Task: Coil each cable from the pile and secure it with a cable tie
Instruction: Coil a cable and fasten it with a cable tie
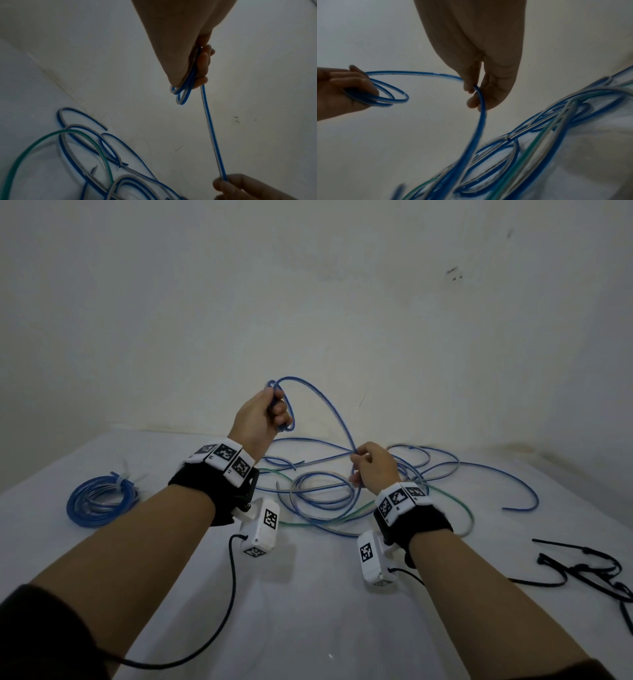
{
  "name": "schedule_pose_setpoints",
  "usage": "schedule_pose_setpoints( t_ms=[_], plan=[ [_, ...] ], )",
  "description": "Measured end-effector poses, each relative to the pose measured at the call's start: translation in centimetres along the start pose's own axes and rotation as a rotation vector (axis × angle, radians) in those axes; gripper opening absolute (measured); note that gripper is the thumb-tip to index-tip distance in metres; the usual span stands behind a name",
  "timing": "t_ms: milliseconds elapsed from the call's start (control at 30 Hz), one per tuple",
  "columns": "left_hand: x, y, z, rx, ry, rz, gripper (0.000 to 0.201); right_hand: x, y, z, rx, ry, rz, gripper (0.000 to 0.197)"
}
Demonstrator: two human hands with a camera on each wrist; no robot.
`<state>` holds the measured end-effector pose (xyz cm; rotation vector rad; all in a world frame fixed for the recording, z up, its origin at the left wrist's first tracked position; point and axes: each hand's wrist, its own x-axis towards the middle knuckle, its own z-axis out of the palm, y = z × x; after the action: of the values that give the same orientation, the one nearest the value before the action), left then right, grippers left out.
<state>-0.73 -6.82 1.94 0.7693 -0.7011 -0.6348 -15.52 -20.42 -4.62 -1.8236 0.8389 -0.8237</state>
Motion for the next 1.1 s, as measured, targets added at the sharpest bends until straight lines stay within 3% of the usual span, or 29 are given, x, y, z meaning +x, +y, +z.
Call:
schedule_pose_setpoints(
  t_ms=[100, 267, 333, 400, 533, 733, 1100],
  plan=[
    [-0.1, -1.2, 0.5, 0.216, -0.03, 0.097, 0.032, -0.4, -0.7, 0.6, -0.013, -0.119, 0.012, 0.009],
    [-0.5, -3.0, 0.3, 0.81, -0.181, 0.285, 0.026, -1.4, -2.0, 1.2, 0.049, -0.321, 0.036, 0.025],
    [-0.8, -3.3, 0.0, 1.047, -0.236, 0.3, 0.026, -1.9, -2.6, 1.1, 0.123, -0.382, 0.015, 0.024],
    [-1.1, -3.6, -0.3, 1.207, -0.29, 0.321, 0.023, -2.2, -3.1, 1.1, 0.283, -0.416, 0.033, 0.01],
    [-1.5, -3.6, -0.5, 1.456, -0.3, 0.322, 0.022, -2.3, -3.6, 0.8, 0.486, -0.429, 0.041, 0.016],
    [-1.9, -3.2, -0.3, 1.273, -0.295, 0.184, 0.036, -2.6, -3.6, 0.0, 0.786, -0.521, 0.118, 0.027],
    [-2.5, -3.5, 0.1, 0.744, -0.342, -0.225, 0.041, -2.1, -3.7, 0.9, 0.806, -0.268, 0.116, 0.02]
  ],
)
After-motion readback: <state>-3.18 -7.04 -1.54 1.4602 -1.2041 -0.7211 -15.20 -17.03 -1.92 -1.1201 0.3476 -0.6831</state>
